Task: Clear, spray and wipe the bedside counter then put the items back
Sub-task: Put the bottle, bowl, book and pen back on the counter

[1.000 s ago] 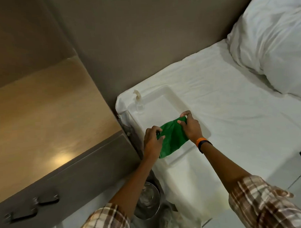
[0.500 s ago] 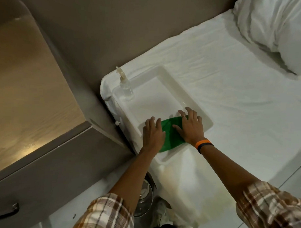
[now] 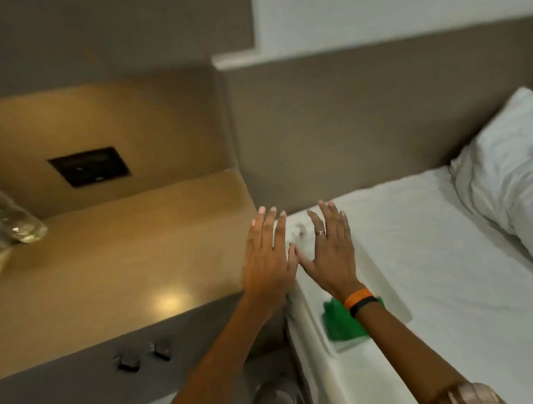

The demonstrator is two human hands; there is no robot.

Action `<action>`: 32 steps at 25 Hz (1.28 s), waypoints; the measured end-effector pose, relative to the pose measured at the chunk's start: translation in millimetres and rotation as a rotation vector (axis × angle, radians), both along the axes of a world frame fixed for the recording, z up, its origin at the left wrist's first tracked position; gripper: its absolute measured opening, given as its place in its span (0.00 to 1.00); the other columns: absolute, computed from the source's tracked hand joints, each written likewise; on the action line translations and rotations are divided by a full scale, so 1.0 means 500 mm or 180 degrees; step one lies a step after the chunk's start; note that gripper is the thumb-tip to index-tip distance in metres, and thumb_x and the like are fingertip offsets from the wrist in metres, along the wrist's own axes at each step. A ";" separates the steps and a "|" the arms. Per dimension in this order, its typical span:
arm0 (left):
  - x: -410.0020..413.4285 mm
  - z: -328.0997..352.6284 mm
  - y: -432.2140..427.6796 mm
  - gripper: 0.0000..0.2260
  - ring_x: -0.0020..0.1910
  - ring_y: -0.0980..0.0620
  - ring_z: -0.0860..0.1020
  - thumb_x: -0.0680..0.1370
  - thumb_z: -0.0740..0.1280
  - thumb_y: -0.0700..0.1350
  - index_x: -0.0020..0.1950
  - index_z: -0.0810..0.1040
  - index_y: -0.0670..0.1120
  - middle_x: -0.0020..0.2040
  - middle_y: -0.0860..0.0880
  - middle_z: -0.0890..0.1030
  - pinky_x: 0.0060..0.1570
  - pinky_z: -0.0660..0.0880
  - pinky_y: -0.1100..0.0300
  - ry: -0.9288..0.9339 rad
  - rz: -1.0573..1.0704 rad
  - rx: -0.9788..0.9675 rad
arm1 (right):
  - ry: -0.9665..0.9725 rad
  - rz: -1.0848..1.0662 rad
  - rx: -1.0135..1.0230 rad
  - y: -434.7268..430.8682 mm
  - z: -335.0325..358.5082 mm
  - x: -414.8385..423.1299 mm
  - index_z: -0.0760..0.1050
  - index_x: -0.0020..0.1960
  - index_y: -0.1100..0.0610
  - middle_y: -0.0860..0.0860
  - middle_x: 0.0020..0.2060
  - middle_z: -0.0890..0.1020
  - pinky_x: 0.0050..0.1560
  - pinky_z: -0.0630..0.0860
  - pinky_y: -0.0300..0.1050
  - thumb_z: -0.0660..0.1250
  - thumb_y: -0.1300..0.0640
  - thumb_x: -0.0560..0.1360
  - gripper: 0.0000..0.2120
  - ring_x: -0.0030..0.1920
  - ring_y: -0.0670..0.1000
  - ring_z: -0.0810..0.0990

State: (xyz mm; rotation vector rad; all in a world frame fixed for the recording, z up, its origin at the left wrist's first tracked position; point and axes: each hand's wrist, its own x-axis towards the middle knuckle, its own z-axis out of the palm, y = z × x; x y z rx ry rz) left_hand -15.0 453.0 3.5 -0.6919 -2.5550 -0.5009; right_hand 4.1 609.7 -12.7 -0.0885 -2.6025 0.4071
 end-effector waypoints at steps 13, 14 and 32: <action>-0.055 0.007 -0.767 0.40 0.81 0.47 0.40 0.78 0.46 0.71 0.82 0.43 0.48 0.83 0.45 0.46 0.80 0.42 0.44 -0.1038 0.1544 -0.0528 | -0.0554 0.1102 0.0398 -0.656 0.052 -0.169 0.55 0.80 0.54 0.58 0.80 0.57 0.81 0.45 0.59 0.47 0.22 0.73 0.47 0.82 0.57 0.49; -0.065 -0.003 -0.813 0.39 0.81 0.46 0.40 0.78 0.47 0.70 0.82 0.42 0.49 0.83 0.45 0.45 0.80 0.41 0.45 -0.1127 0.1570 -0.0494 | -0.0601 0.1138 0.0380 -0.704 0.041 -0.181 0.55 0.80 0.54 0.59 0.80 0.56 0.81 0.45 0.59 0.47 0.22 0.73 0.48 0.82 0.57 0.49; -0.479 0.054 -1.177 0.23 0.69 0.43 0.75 0.80 0.68 0.39 0.74 0.67 0.41 0.69 0.40 0.76 0.66 0.74 0.52 -0.1750 0.1191 0.2581 | -0.1859 0.2161 -0.2715 -1.228 0.096 -0.578 0.61 0.76 0.59 0.59 0.73 0.70 0.65 0.71 0.40 0.60 0.60 0.83 0.22 0.73 0.59 0.70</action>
